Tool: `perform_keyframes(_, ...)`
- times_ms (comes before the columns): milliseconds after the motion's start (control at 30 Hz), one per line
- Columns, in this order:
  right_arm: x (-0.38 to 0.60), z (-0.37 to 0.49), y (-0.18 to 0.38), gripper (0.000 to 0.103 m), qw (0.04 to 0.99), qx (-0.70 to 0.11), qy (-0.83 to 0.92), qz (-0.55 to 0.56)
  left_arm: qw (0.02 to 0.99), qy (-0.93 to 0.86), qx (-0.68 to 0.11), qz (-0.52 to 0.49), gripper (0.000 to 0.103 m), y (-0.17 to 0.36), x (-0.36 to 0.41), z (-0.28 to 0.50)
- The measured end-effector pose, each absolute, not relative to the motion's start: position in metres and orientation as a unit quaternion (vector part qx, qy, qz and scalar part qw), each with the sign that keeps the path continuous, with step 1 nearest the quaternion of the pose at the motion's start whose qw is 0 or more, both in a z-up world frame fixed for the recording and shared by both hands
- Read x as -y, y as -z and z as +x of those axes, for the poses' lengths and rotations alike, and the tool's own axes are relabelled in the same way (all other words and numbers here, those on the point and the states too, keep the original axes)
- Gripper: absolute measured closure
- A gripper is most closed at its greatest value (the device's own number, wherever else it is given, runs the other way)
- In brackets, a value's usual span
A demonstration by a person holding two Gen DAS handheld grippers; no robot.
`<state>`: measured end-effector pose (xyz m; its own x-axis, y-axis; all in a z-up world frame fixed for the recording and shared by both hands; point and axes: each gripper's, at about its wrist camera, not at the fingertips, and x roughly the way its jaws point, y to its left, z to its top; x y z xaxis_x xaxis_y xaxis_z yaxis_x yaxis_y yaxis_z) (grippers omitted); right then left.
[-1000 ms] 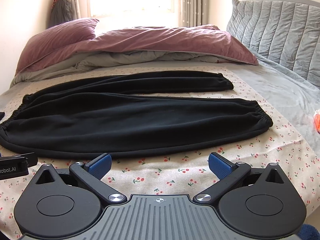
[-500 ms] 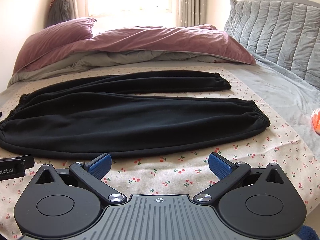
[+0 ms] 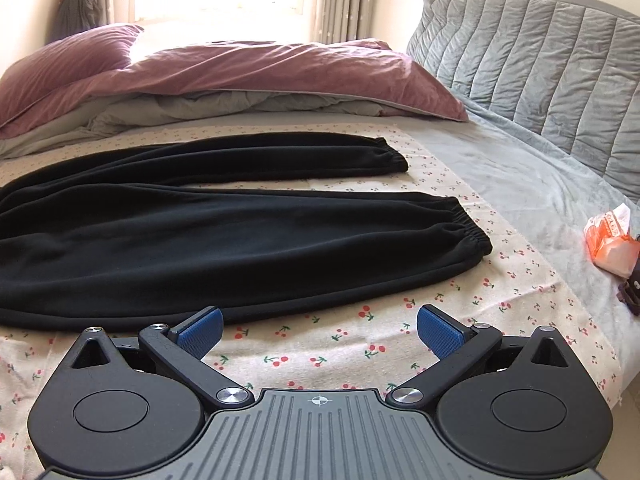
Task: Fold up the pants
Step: 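Move both tools toward the elastic waistband of the black sweatpants, then close both tools on the elastic waistband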
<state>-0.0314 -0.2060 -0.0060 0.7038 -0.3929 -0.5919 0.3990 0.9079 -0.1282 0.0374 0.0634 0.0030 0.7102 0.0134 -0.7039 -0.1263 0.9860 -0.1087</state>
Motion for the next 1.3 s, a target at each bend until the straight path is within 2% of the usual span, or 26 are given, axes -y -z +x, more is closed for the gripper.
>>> perform_keyframes(133,0.217,-0.027,0.003,0.0,0.915,-0.335,0.222,0.027,0.915,-0.037,-0.395,-0.077,0.002,-0.01,-0.064,0.038)
perform_keyframes(500,0.202,-0.022,-0.03,0.0,0.926,-0.32,0.201,0.018,0.938,-0.034,-0.34,-0.06,0.002,-0.051,-0.072,0.036)
perform_keyframes(600,0.206,-0.012,-0.039,0.0,0.925,-0.33,0.19,0.013,0.936,-0.068,-0.332,-0.096,0.002,-0.054,-0.103,0.052)
perform_keyframes(700,0.232,0.013,-0.041,0.0,0.921,-0.349,0.171,0.024,0.908,-0.095,-0.377,-0.156,0.002,-0.047,-0.15,0.087)
perform_keyframes(833,0.317,0.046,-0.017,0.001,0.871,-0.402,0.229,0.167,0.857,-0.159,-0.403,-0.279,0.002,-0.032,-0.221,0.114)
perform_keyframes(900,0.353,0.052,0.005,0.006,0.848,-0.414,0.256,0.208,0.83,-0.188,-0.413,-0.325,0.004,-0.021,-0.243,0.123)
perform_keyframes(967,0.382,0.051,0.027,0.022,0.822,-0.434,0.282,0.237,0.813,-0.213,-0.418,-0.345,0.009,-0.009,-0.254,0.135)
perform_keyframes(1000,0.394,0.047,0.034,0.036,0.809,-0.44,0.295,0.256,0.811,-0.225,-0.419,-0.34,0.014,-0.003,-0.256,0.141)
perform_keyframes(1033,0.406,0.041,0.039,0.041,0.797,-0.439,0.306,0.28,0.811,-0.235,-0.423,-0.329,0.017,0.003,-0.256,0.148)
perform_keyframes(1200,0.446,0.011,0.051,0.043,0.774,-0.394,0.346,0.354,0.808,-0.236,-0.447,-0.304,0.02,0.048,-0.255,0.174)
perform_keyframes(1300,0.451,0.014,0.059,0.043,0.77,-0.394,0.349,0.36,0.832,-0.234,-0.436,-0.252,0.021,0.044,-0.24,0.182)
